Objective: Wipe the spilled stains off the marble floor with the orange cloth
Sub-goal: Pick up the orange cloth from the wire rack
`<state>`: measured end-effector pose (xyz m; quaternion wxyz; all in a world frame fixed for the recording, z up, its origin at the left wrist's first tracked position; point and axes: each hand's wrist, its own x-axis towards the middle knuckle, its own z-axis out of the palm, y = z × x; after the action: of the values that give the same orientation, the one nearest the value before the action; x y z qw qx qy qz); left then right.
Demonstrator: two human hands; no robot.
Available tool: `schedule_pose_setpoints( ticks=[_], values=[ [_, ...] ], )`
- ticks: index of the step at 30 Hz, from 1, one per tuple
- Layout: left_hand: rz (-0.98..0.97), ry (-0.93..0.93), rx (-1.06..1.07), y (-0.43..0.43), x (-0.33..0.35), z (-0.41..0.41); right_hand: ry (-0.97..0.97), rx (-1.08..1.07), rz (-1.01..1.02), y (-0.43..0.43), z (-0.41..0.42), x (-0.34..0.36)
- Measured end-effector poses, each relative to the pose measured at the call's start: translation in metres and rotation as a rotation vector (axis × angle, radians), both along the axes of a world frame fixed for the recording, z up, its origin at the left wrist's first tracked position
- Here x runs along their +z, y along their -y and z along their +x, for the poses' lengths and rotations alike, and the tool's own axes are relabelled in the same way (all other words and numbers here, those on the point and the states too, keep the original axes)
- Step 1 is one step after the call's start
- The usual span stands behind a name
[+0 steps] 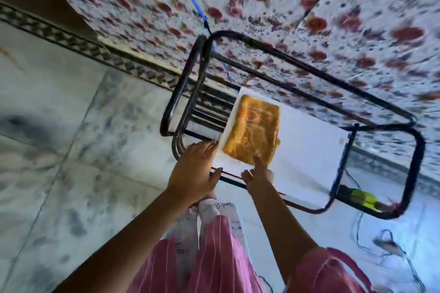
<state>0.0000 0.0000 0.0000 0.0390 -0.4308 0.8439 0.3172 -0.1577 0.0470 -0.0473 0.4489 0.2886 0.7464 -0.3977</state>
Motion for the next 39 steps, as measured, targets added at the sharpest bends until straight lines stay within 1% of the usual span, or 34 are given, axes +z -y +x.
schedule_pose_setpoints(
  ticks=[2, 4, 7, 10, 14, 17, 20, 23, 26, 27, 30, 34, 39],
  values=[
    [0.032, -0.003, 0.028, -0.001, -0.007, -0.001, 0.106, -0.130, -0.034, 0.002, 0.002, -0.015],
    [0.021, 0.029, 0.046, -0.003, -0.010, 0.000, 0.107, -0.169, -0.048, 0.009, 0.001, -0.027],
    [0.028, 0.019, 0.061, -0.003, -0.010, 0.003, 0.126, -0.236, -0.011, 0.024, -0.003, -0.028],
    [0.031, 0.013, 0.087, 0.000, -0.003, 0.009, 0.076, -0.222, -0.016, 0.035, -0.003, -0.014],
    [0.038, -0.024, 0.176, 0.006, 0.017, 0.020, -0.052, -0.136, -0.181, 0.039, -0.001, 0.022],
    [0.024, -0.058, 0.274, 0.011, 0.040, 0.033, -0.002, -0.006, -0.329, 0.040, -0.001, 0.061],
    [-0.009, -0.095, 0.402, 0.013, 0.072, 0.050, 0.059, 0.167, -0.385, 0.041, 0.012, 0.110],
    [-0.023, -0.134, 0.537, 0.012, 0.107, 0.071, 0.130, 0.282, -0.423, 0.042, 0.043, 0.160],
    [-0.055, -0.142, 0.652, 0.006, 0.132, 0.102, 0.265, 0.381, -0.467, 0.049, 0.082, 0.196],
    [-0.073, -0.151, 0.702, 0.001, 0.141, 0.117, 0.311, 0.446, -0.463, 0.054, 0.098, 0.207],
    [-0.075, -0.151, 0.854, -0.013, 0.162, 0.160, 0.393, 0.585, -0.457, 0.068, 0.149, 0.234],
    [-0.116, -0.153, 1.094, -0.030, 0.189, 0.229, 0.432, 0.794, -0.456, 0.093, 0.226, 0.266],
    [-0.216, -0.164, 1.296, -0.037, 0.228, 0.316, 0.430, 1.015, -0.448, 0.121, 0.320, 0.300]
  ],
)
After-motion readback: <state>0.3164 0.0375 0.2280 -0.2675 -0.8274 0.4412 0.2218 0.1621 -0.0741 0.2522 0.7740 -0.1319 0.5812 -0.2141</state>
